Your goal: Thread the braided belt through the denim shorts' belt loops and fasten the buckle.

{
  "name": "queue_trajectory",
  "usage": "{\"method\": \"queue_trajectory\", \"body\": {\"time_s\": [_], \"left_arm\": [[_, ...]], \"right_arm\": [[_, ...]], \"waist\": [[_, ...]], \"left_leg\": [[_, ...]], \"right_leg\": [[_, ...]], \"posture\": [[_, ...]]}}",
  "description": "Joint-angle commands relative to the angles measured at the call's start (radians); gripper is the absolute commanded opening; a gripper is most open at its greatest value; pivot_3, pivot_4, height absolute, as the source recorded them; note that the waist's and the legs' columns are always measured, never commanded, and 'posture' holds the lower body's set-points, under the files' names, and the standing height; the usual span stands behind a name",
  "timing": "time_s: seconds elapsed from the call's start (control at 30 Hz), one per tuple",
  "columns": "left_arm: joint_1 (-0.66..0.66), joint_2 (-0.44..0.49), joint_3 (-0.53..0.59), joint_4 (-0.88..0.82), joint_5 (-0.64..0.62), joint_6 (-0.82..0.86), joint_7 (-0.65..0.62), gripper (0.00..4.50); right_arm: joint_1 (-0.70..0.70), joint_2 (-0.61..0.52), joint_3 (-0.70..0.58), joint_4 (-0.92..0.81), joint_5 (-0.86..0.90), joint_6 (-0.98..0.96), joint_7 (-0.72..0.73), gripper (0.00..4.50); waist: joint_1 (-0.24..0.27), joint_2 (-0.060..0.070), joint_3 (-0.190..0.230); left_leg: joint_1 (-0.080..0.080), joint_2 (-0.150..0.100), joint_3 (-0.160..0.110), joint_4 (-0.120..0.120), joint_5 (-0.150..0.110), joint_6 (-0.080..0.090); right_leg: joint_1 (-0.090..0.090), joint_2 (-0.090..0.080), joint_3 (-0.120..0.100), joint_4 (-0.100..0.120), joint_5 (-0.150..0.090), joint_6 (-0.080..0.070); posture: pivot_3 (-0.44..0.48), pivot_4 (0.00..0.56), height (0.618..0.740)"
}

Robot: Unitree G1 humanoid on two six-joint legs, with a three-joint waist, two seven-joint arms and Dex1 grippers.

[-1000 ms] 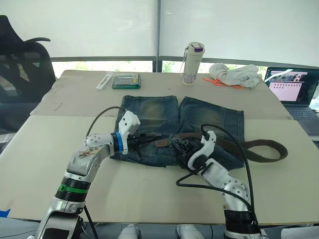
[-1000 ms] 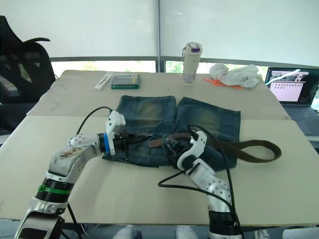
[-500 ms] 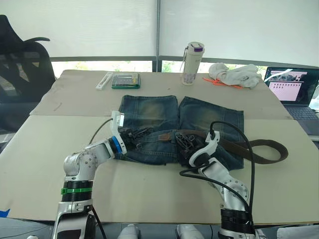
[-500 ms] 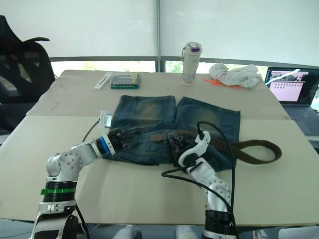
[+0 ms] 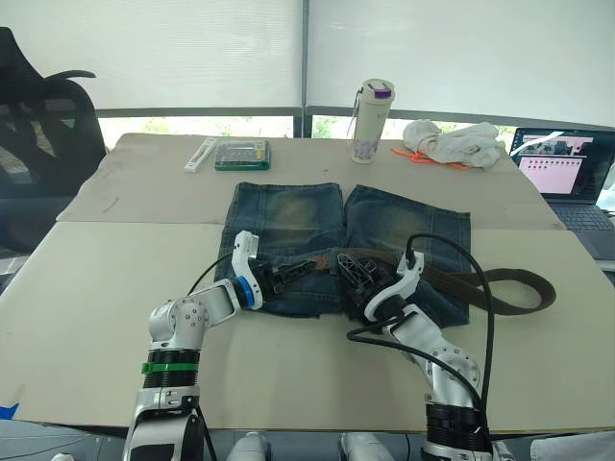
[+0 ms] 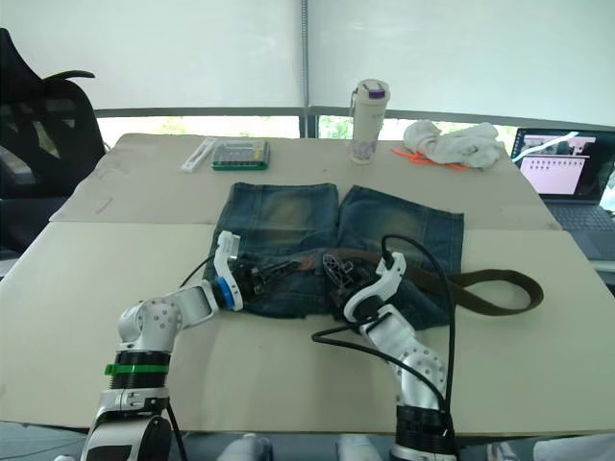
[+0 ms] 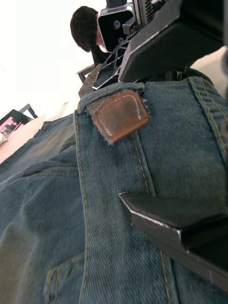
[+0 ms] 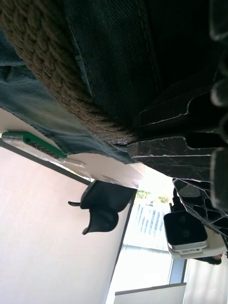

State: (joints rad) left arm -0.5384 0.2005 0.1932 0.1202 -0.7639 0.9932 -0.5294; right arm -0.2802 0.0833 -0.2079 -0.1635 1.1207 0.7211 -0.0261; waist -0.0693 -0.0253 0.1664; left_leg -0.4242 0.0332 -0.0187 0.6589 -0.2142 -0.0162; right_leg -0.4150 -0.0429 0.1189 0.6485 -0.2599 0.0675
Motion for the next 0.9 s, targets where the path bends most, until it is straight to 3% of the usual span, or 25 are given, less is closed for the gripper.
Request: {"method": "queue_trajectory", "body": {"time_s": [0.03, 0.1, 0.13, 0.47, 0.5, 0.67, 0.8, 0.9], "left_arm": [[-0.028, -0.021, 0.014, -0.060, -0.068, 0.027, -0.015, 3.82], [-0.028, -0.025, 0.014, -0.063, -0.075, 0.022, -0.019, 3.82], [-0.029, -0.027, 0.015, -0.063, -0.077, 0.018, -0.020, 3.57], [-0.037, -0.039, 0.018, -0.053, -0.085, -0.006, -0.015, 0.25], [-0.037, -0.039, 0.019, -0.052, -0.083, -0.008, -0.013, 0.05], [-0.036, -0.034, 0.013, -0.046, -0.060, -0.025, -0.005, 0.05], [-0.033, -0.021, 0.004, -0.042, -0.038, -0.043, -0.004, 0.00], [-0.028, 0.005, -0.008, -0.035, -0.009, -0.062, -0.018, 0.00]], "right_arm": [[-0.007, 0.010, 0.005, -0.052, 0.013, -0.022, 0.022, 0.00], [-0.005, 0.008, 0.006, -0.053, 0.010, -0.021, 0.023, 0.00], [-0.004, 0.008, 0.007, -0.053, 0.010, -0.021, 0.024, 0.00], [-0.005, 0.004, 0.013, -0.054, 0.004, -0.018, 0.030, 0.00], [-0.003, 0.000, 0.015, -0.056, 0.001, -0.016, 0.034, 0.00], [0.020, -0.023, 0.029, -0.077, -0.034, -0.020, 0.055, 0.00], [0.048, -0.065, 0.028, -0.113, -0.063, -0.014, 0.081, 1.39], [0.100, -0.146, -0.007, -0.196, 0.034, 0.043, 0.151, 2.44]], "waist": [[0.001, 0.000, 0.000], [0.000, 0.000, 0.000], [0.000, 0.000, 0.000], [0.000, 0.000, 0.000], [0.000, 0.000, 0.000], [0.001, 0.000, 0.000], [0.001, 0.000, 0.000], [0.002, 0.000, 0.000]], "left_leg": [[-0.001, 0.000, 0.000, 0.000, 0.000, 0.000], [-0.002, 0.000, 0.000, 0.000, 0.000, 0.000], [-0.002, 0.000, 0.000, 0.000, 0.000, -0.001], [-0.002, 0.000, 0.000, 0.000, 0.000, -0.001], [-0.002, 0.000, 0.000, 0.000, 0.000, -0.001], [-0.003, 0.000, 0.000, 0.000, 0.001, -0.001], [-0.003, 0.000, 0.000, 0.000, 0.001, -0.001], [-0.003, -0.001, 0.000, 0.000, 0.001, -0.001]], "right_leg": [[-0.001, 0.000, 0.000, 0.000, 0.000, 0.000], [-0.002, 0.000, 0.000, 0.000, 0.000, 0.000], [-0.003, 0.000, 0.000, 0.000, 0.000, 0.000], [-0.003, 0.000, 0.000, 0.001, 0.000, 0.000], [-0.003, 0.000, 0.000, 0.001, 0.000, 0.000], [-0.003, 0.000, 0.000, 0.001, 0.000, 0.000], [-0.003, 0.000, 0.000, 0.001, 0.000, 0.000], [-0.004, 0.000, 0.001, 0.001, 0.000, 0.000]], "posture": [[0.000, 0.150, 0.737], [0.000, 0.150, 0.737], [0.000, 0.150, 0.737], [0.000, 0.150, 0.737], [0.000, 0.150, 0.737], [0.000, 0.150, 0.737], [0.000, 0.150, 0.737], [0.000, 0.150, 0.737]]}}
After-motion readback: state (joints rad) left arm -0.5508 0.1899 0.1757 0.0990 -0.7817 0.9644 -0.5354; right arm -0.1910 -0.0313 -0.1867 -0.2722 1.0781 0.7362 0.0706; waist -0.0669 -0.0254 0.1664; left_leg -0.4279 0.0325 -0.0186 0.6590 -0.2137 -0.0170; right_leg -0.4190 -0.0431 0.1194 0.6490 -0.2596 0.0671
